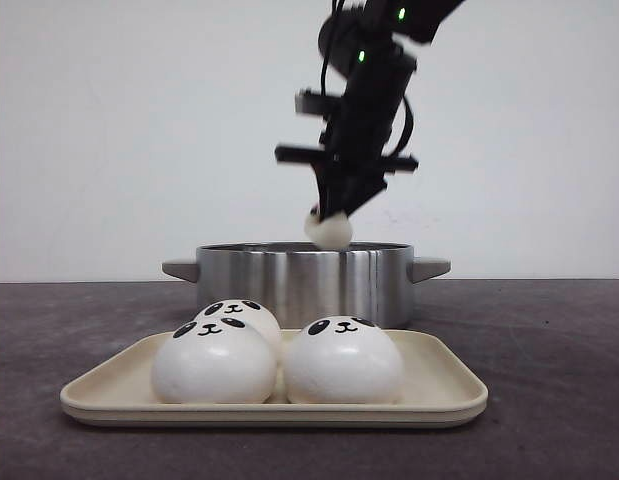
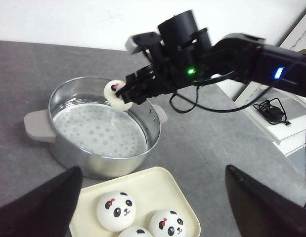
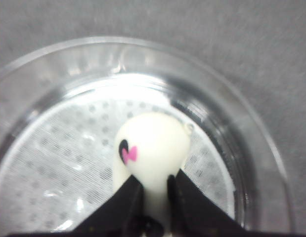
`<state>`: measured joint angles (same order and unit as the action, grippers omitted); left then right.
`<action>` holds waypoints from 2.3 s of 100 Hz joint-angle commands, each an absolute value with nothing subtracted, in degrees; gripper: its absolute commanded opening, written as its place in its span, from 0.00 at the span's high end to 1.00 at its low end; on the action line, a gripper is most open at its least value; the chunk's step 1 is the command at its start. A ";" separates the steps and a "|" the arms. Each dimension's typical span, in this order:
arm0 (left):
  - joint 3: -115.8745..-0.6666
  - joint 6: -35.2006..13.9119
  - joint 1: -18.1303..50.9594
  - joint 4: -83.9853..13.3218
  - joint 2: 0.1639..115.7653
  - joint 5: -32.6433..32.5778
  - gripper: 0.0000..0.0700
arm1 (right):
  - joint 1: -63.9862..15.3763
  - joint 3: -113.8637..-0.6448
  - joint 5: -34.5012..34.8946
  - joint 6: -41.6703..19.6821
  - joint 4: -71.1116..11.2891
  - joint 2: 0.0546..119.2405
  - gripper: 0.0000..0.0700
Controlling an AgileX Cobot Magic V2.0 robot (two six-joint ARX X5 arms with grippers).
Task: Steam buns
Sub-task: 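Lift the bun with the right gripper, lower it into the steamer, release, then lower the left gripper onto the other far panda bun and grasp it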
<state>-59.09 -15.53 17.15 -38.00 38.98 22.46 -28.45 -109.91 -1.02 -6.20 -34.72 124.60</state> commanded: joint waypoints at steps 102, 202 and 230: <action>-60.16 -12.69 17.39 -40.14 39.46 21.45 0.21 | -27.57 -117.45 -3.03 -5.21 -41.01 129.73 0.38; -60.18 -15.86 32.67 -36.16 76.05 14.31 0.08 | -53.58 -130.41 -13.56 -3.49 -63.59 80.49 0.99; -60.23 -15.90 34.92 -30.02 88.64 13.04 0.09 | -56.14 -130.41 -24.84 -7.55 -71.40 71.50 0.99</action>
